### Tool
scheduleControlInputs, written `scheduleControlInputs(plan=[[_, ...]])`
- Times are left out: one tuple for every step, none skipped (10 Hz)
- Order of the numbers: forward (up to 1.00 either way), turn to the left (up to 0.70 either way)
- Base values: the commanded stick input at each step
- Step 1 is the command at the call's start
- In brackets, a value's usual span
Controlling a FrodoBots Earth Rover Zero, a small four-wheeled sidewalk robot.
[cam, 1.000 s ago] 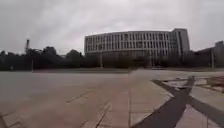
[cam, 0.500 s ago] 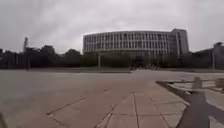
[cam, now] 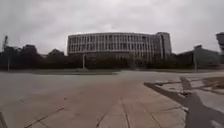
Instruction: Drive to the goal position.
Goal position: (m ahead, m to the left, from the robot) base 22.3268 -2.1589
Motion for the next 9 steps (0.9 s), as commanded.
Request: scheduleControlInputs(plan=[[1.0,0.0],[1.0,0.0],[1.0,0.0],[1.0,0.0],[1.0,0.0],[1.0,0.0],[1.0,0.0],[1.0,0.0],[1.0,0.0]])
